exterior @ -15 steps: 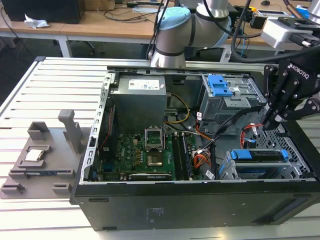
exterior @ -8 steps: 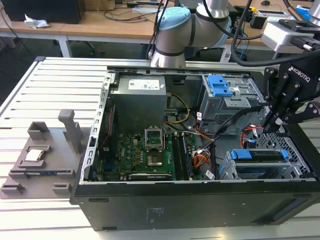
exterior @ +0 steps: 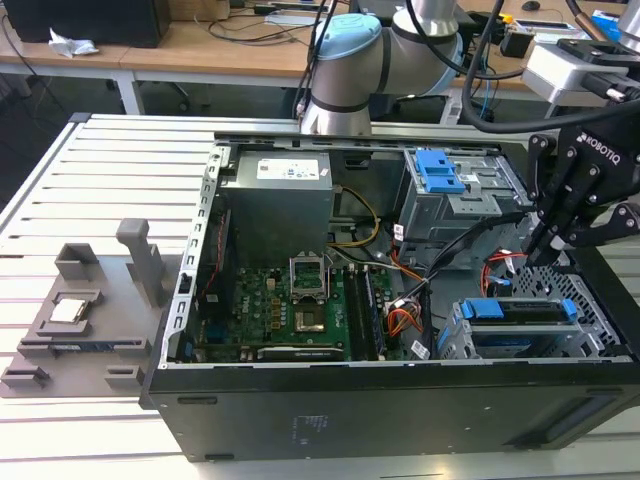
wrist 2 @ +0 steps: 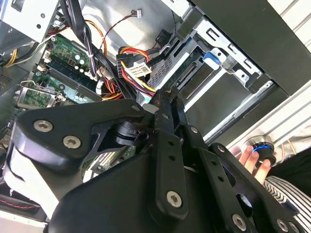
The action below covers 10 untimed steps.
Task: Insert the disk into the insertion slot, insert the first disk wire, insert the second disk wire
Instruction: 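Insert the first disk wire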
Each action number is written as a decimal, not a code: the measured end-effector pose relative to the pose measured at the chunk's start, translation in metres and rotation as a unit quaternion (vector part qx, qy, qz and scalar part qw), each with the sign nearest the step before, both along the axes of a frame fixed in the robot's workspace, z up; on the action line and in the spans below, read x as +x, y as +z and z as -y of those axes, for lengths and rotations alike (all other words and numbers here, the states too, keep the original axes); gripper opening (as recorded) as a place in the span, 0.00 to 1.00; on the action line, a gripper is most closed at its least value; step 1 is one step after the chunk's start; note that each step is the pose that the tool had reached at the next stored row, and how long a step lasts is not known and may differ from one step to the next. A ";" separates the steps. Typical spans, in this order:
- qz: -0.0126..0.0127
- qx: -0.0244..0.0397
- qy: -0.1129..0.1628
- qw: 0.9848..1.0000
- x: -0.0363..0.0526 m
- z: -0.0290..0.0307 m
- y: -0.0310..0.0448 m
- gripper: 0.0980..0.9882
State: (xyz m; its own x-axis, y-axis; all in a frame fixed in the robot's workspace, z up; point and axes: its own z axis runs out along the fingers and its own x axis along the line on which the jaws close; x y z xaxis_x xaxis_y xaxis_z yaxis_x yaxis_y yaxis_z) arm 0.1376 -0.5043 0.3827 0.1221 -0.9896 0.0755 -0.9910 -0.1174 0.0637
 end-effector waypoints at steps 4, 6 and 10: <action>0.000 0.000 -0.028 1.000 0.0000 0.0001 -0.0001 0.08; 0.000 0.000 -0.045 0.999 0.0000 0.0001 -0.0002 0.08; 0.000 0.000 -0.067 0.998 0.0000 0.0000 -0.0002 0.08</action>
State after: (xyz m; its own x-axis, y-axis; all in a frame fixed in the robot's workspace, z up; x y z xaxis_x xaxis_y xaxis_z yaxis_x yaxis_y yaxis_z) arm 0.1376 -0.5044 0.3824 -0.0106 -0.9971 0.0755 -0.9978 0.0154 0.0638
